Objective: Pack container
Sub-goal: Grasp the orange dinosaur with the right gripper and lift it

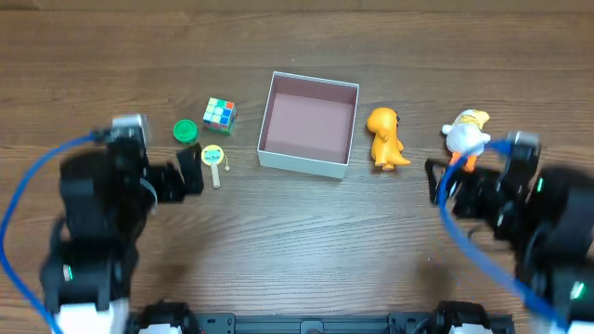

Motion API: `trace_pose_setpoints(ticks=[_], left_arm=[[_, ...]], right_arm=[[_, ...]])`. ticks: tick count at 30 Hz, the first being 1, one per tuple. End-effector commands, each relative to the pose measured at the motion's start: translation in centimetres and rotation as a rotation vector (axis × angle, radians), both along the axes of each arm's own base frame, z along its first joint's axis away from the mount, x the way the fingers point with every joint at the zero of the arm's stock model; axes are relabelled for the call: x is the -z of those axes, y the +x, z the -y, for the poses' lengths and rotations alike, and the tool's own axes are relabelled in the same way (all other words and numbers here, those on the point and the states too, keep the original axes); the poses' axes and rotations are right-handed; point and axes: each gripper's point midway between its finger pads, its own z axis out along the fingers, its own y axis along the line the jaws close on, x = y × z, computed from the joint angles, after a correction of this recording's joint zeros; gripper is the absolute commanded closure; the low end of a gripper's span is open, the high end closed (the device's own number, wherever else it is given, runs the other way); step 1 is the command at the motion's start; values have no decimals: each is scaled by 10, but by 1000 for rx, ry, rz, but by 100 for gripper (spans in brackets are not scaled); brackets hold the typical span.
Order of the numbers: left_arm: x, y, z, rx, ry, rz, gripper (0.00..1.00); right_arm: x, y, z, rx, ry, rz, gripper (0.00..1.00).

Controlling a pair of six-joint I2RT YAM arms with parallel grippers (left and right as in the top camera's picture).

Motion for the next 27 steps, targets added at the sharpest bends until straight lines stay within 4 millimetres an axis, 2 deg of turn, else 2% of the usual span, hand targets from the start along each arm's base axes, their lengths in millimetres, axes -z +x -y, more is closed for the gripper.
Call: trace_pose_setpoints(ticks=[1,3,6,8,10,11,12,16,19,23,27], left_arm=[[-16,30,-1,13,20,-52,0],[-14,42,-2,13,18,-79,0],[0,56,-3,12,16,-124,0],[11,61,-6,-2,27,-162,0],[25,61,-10,-18,40,-218,0],[36,60,-14,-32,53,-263,0],[42,60,-16,-42,62,-284,0],[63,59,-21,-61,82,-370,0],[77,60,-21,-58,81,-420,0],[93,64,-21,-56,80,-473,0],[105,66,-22,-54,80,-510,0]], right_arm=[[-25,30,2,3,-11,-88,0],[-27,50,-6,-37,15,-120,0],[-2,83,-16,-99,27,-186,0],[27,99,-16,-95,10,-268,14],[60,114,-17,-86,-29,-354,16],[89,125,-17,-68,-70,-426,16],[105,130,-18,-57,-87,-462,16],[163,144,-31,-77,-137,-578,16],[196,148,-40,-83,-164,-641,16],[227,153,-35,-35,-186,-697,18],[245,150,-38,-45,-187,-740,31]])
